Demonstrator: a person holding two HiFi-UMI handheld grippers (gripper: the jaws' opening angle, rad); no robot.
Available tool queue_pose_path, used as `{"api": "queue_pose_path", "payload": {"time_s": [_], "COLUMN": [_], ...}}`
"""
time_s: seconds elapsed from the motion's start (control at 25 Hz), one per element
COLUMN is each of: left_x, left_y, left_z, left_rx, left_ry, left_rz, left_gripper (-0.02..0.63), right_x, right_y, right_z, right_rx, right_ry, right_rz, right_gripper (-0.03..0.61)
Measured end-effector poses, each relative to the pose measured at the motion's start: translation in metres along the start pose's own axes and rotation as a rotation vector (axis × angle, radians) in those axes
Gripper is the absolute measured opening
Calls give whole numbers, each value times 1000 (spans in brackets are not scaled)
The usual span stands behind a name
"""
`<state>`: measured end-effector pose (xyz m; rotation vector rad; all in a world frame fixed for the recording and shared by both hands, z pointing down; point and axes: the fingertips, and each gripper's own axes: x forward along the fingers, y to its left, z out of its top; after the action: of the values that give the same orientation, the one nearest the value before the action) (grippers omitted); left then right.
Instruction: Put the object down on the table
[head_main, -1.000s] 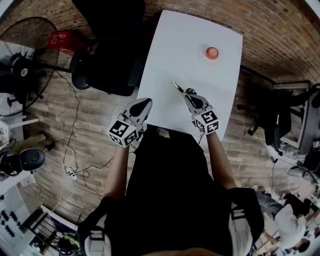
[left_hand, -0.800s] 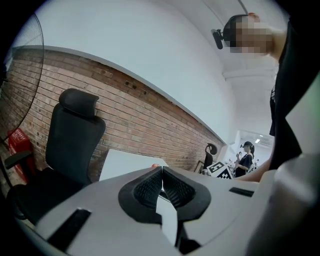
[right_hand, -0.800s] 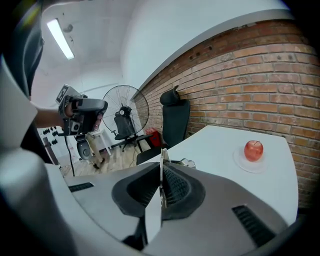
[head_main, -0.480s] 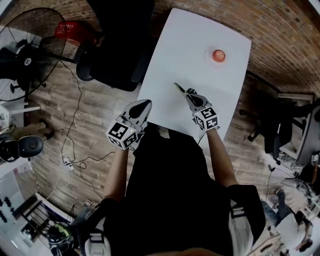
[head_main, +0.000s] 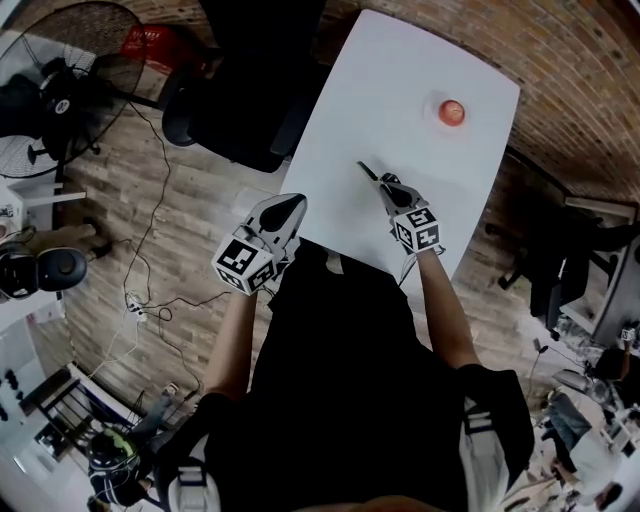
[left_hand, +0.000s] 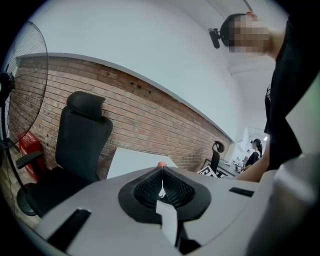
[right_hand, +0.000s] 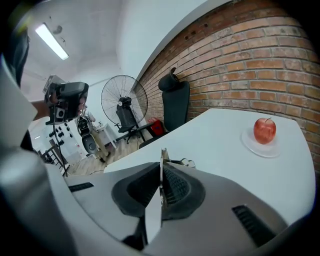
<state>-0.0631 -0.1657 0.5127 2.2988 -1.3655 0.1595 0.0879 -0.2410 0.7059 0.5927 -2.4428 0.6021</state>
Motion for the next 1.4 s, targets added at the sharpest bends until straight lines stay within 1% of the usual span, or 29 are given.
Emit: {"api": "queue_pose_path", "payload": {"time_s": [0.4,0.56,0.76,1.16,1.24,1.4], "left_x": [1,3,1,1,-2,-6], "left_y": [-1,-1,-3,-10,-7,-7], "left_z": [-3,-6,-7,-15,-14,-10], "left_rx": [-4,-9,-17,-29,-33,-38], "left_ry": [12,13,9,-7,-12,-25], "left_rz": [32,40,52,82,89,99], "left_gripper": [21,21,21,21,21,21], "right_x": [18,25,27,35,37,39], "right_y": [-16,-23,-20,-26,-26,-27], "right_z": [-23,-33,-35,-44,-41,-43], "right_rx": [27,57,72,77,95,171], "right_ry": [55,78,87,98,96,94], "right_rz": [18,29,51,66,68,92], "right_gripper": [0,0,0,3,3,5]}}
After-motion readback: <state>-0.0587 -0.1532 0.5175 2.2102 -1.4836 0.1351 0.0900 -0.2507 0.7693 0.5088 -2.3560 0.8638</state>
